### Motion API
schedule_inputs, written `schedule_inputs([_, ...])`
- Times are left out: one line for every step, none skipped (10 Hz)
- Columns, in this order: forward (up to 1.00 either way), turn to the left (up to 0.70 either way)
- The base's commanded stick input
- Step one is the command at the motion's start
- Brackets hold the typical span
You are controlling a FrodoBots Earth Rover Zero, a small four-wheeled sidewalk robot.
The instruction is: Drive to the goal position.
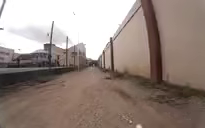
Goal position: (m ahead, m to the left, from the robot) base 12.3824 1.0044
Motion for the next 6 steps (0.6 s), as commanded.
schedule_inputs([0.30,0.00])
schedule_inputs([0.30,0.00])
schedule_inputs([0.30,0.00])
schedule_inputs([0.30,0.00])
schedule_inputs([0.30,0.00])
schedule_inputs([0.30,0.00])
